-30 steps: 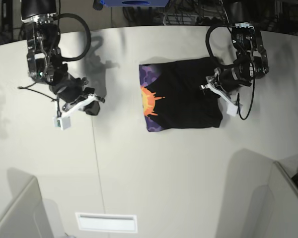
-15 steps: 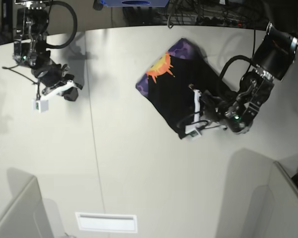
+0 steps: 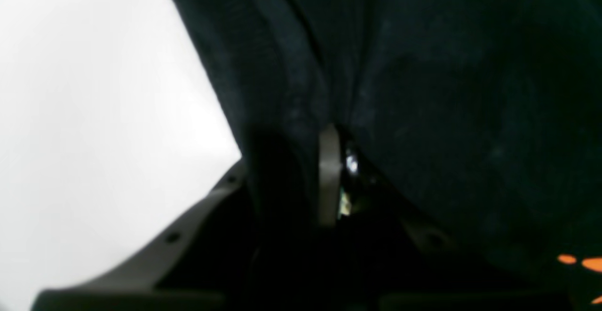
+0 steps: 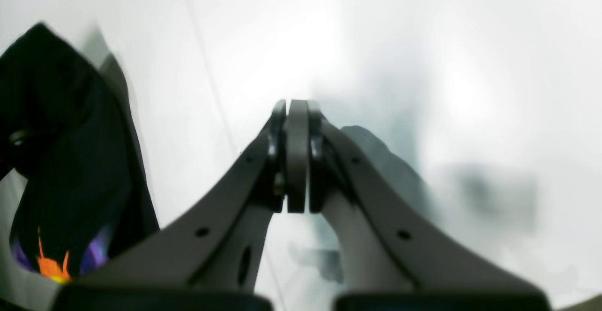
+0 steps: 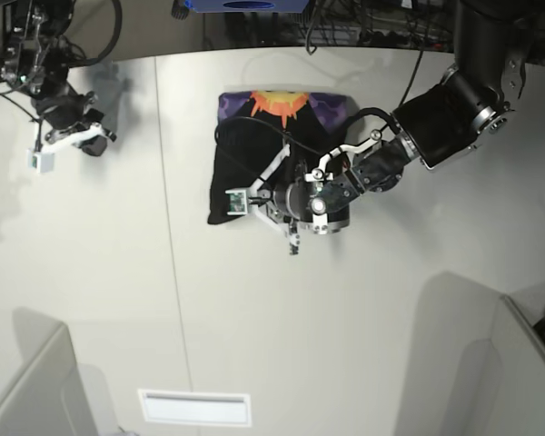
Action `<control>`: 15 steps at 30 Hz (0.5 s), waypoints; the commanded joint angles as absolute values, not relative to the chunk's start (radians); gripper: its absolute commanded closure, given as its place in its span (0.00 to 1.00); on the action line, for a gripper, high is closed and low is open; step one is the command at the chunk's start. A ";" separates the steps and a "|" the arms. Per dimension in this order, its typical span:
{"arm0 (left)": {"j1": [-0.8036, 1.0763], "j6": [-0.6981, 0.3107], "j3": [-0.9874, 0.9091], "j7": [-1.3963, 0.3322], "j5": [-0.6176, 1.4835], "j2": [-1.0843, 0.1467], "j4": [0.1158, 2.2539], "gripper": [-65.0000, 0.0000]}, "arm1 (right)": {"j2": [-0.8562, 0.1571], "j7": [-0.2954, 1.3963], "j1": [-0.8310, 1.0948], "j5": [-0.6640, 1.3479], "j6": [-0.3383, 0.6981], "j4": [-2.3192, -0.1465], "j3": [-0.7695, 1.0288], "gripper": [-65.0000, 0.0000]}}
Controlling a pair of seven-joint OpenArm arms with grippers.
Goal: Fold the T-shirt properly
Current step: 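Grasp the bundle edge with the left gripper and flip it over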
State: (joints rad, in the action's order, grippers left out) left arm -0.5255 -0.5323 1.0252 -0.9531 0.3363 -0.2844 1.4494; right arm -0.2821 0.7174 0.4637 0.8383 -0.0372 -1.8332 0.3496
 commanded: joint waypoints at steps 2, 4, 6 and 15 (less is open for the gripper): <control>-0.541 -0.545 1.007 -0.944 0.298 -0.255 1.423 1.00 | -0.294 0.700 0.475 0.851 -0.027 -1.853 0.375 1.00; -0.539 -0.545 1.004 -0.944 0.277 -0.234 1.380 1.00 | -0.294 0.699 0.479 0.851 -0.027 -1.853 0.383 1.00; -0.539 -0.547 1.004 -0.944 0.275 -0.222 1.343 1.00 | -0.294 0.699 0.481 0.849 -0.027 -1.853 0.383 1.00; -0.539 -0.547 1.003 -0.946 0.275 -0.228 1.326 1.00 | -0.292 0.699 0.467 0.851 -0.027 -1.851 0.372 1.00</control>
State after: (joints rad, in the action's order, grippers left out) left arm -0.5369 -0.5503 1.0016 -0.9108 0.3000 -0.2214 1.3315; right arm -0.2794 0.7170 0.4744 0.8383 -0.0364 -1.8332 0.3683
